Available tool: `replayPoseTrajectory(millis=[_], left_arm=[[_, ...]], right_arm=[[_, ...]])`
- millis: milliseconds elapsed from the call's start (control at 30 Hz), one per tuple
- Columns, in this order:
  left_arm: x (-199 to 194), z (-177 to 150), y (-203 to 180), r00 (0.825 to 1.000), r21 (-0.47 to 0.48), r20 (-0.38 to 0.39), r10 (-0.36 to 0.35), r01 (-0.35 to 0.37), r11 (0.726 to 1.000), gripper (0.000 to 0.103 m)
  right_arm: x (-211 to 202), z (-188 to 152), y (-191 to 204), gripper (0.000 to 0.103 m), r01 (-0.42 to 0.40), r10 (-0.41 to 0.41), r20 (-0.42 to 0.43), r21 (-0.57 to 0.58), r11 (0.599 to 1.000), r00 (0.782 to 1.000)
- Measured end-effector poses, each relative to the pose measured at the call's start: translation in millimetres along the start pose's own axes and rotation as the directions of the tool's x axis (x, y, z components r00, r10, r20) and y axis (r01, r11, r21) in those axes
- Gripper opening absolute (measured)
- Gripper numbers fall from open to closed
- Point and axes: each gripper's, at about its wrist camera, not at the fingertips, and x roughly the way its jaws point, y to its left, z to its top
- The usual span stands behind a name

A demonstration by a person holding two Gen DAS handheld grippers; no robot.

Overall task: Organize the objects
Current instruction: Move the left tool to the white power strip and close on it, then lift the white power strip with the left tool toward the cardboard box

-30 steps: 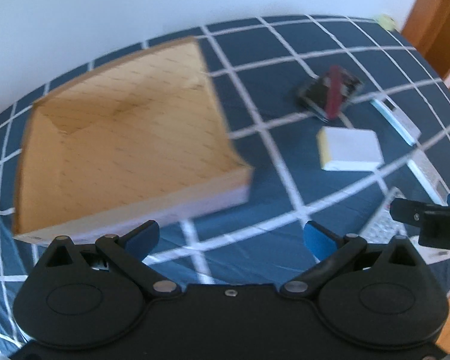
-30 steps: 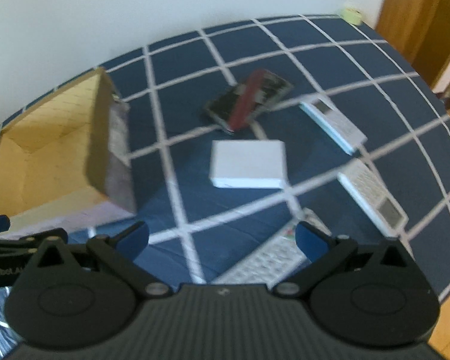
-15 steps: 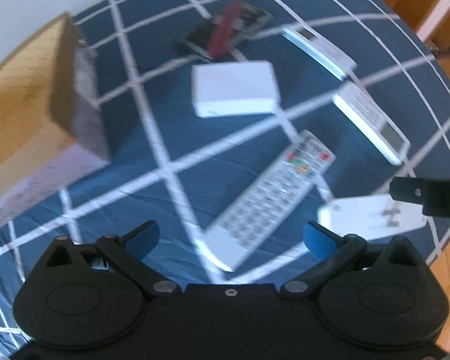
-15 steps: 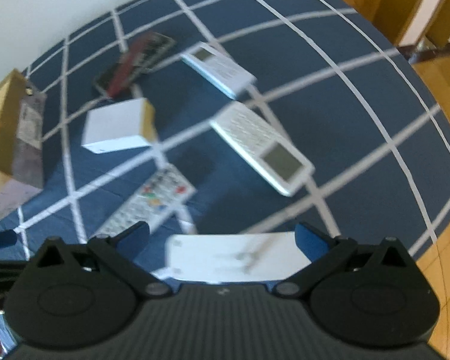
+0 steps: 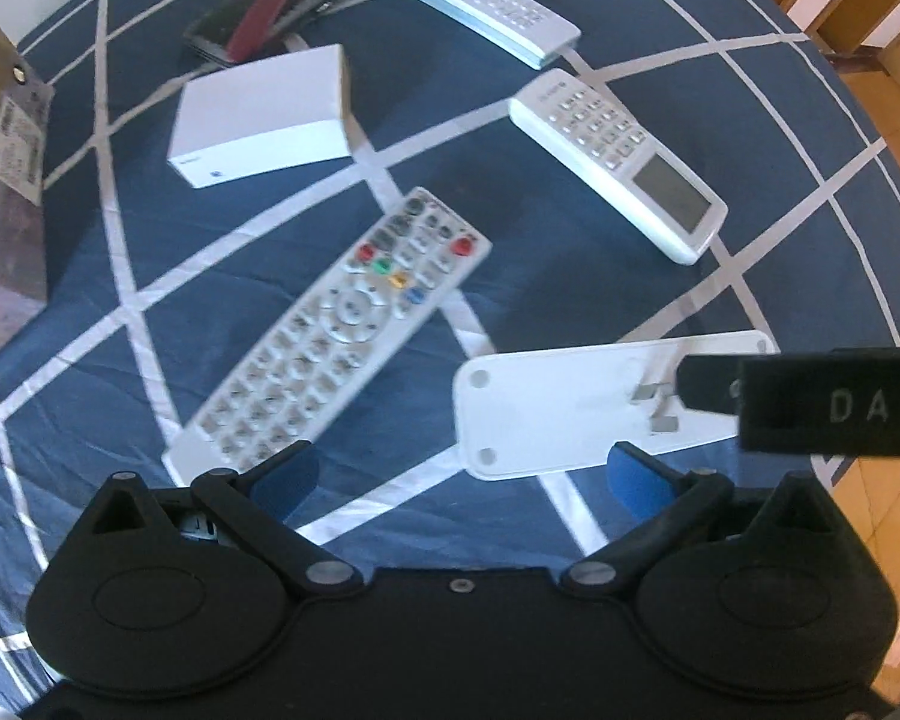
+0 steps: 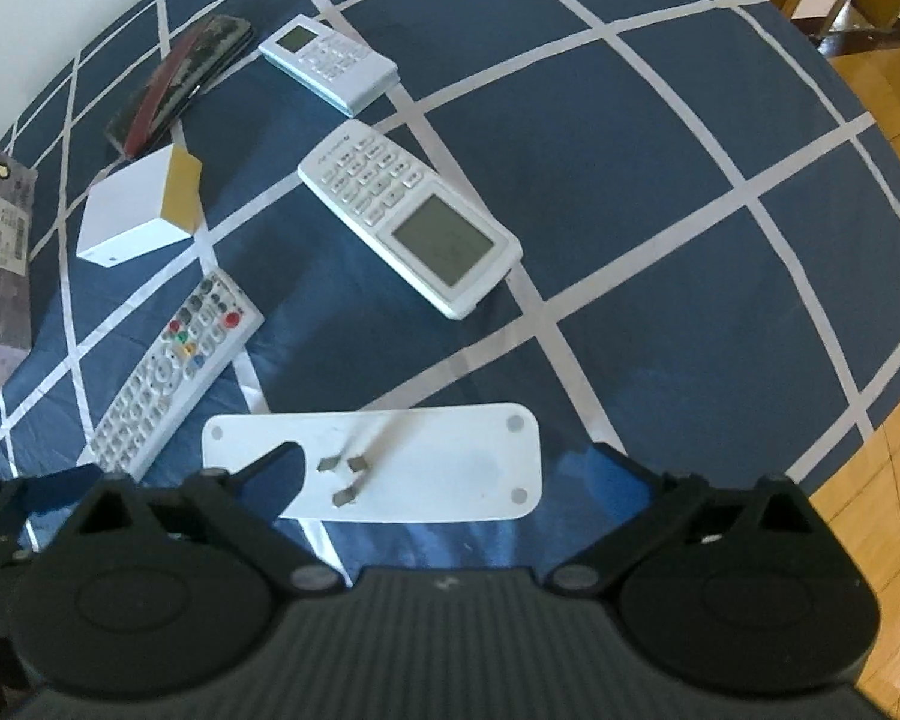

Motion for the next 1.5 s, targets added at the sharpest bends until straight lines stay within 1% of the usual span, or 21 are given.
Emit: replayPoseTrajectory(millis=[267,367,433,533,633,700,1033,1067,1133,1500], left_arm=[[12.9,1.2,-15.0,0.999,-0.017,-0.016,-0.041,0.041,0.999,0.103],[16.9,1.7,-17.3,0.999,-0.019,-0.020,-0.025,0.024,1.000,0.103],[18.7,1.4,-16.6,0.999,-0.026,-0.030,-0.028,0.027,0.999,0.103],[20.0,-1.1,-15.9,0.999,-0.031,-0.039,-0.033,0.031,0.999,0.103],[21.5,-2.6,-15.5,0.997,-0.045,-0.052,-0.055,0.053,0.998,0.103],[21.9,-3.9,-19.0,0.997,-0.036,-0.056,-0.050,0.048,0.998,0.103],[27.0,3.4,-25.2,0.996,-0.058,-0.048,-0.074,0.071,0.996,0.103],[27.6,4.4,-25.8,0.996,-0.059,-0.046,-0.077,0.074,0.995,0.102],[29.7,5.5,-27.7,0.995,-0.059,-0.051,-0.082,0.079,0.995,0.096],[25.6,6.2,-30.4,0.996,-0.065,-0.044,-0.072,0.069,0.995,0.095]], right_arm=[[14.0,-0.1,-7.3,0.094,-0.020,0.019,-0.042,-0.016,1.000,0.999],[18.1,0.4,-10.0,0.093,-0.030,0.029,-0.048,-0.015,0.999,0.998],[19.6,1.6,-11.4,0.092,-0.037,0.036,-0.050,-0.015,0.999,0.998],[23.9,2.5,-11.4,0.088,-0.048,0.047,-0.063,-0.023,0.999,0.997],[27.8,2.8,-11.0,0.084,-0.055,0.053,-0.069,-0.021,0.998,0.996],[29.1,3.2,-11.5,0.081,-0.065,0.064,-0.072,-0.015,0.998,0.995],[28.2,2.3,-12.3,0.080,-0.076,0.074,-0.066,-0.019,0.997,0.995],[28.2,2.1,-12.6,0.080,-0.077,0.075,-0.065,-0.018,0.997,0.995],[28.5,1.5,-12.7,0.080,-0.079,0.077,-0.063,-0.022,0.997,0.995],[27.4,0.2,-13.8,0.080,-0.085,0.083,-0.060,-0.020,0.996,0.995]])
